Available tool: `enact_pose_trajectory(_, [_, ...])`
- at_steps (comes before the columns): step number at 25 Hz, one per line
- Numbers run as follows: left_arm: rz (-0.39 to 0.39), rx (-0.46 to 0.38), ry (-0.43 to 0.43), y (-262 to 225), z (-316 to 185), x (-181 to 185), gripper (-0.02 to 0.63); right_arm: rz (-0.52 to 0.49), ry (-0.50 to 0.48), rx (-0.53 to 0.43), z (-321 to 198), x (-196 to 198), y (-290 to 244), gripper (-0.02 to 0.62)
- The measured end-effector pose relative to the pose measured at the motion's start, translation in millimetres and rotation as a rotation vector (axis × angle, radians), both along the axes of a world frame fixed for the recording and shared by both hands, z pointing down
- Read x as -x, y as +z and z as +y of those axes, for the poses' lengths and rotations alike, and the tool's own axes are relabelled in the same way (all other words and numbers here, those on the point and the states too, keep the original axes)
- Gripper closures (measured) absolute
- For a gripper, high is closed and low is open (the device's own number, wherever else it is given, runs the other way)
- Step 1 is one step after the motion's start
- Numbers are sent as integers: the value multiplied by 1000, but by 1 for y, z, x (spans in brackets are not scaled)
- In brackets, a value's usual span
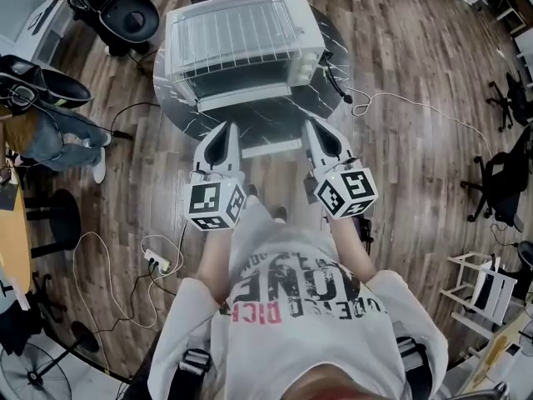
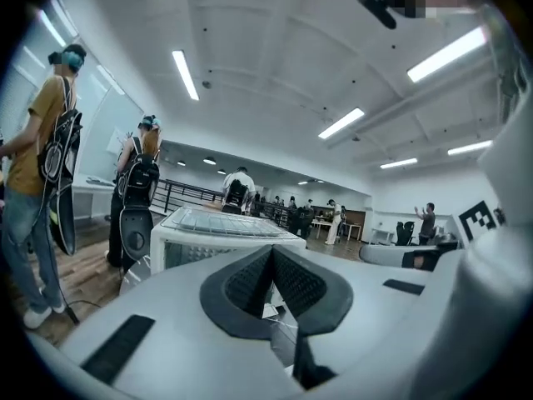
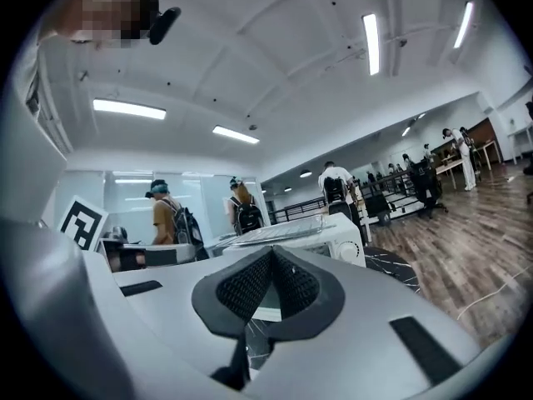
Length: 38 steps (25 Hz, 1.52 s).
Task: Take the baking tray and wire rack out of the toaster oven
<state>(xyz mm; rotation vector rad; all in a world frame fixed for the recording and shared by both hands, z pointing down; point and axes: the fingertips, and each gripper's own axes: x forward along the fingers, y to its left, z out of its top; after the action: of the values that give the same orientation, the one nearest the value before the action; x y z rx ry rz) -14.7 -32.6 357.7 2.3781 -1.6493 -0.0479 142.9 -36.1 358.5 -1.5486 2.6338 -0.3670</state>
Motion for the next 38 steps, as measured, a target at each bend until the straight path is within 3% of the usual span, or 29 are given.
enact_pose_trajectory(3, [-93, -41, -1, -4, 14, -9, 603, 82, -10, -35, 15, 5, -1, 594])
enact_pose_trajectory(5, [-112, -59, 1, -6, 25, -15, 603, 130, -23, -61, 28, 10, -5, 594])
enact_pose_trajectory(16, [-128, -71, 38, -8, 71, -34, 603, 184, -97, -164, 83, 24, -27, 594])
enact_pose_trajectory(27, [-92, -89, 101, -10, 96, -58, 603, 200, -156, -158, 113, 41, -19, 594])
enact_pose_trajectory(38, [-85, -94, 70, -11, 97, -50, 603, 202, -155, -151, 114, 40, -16, 594])
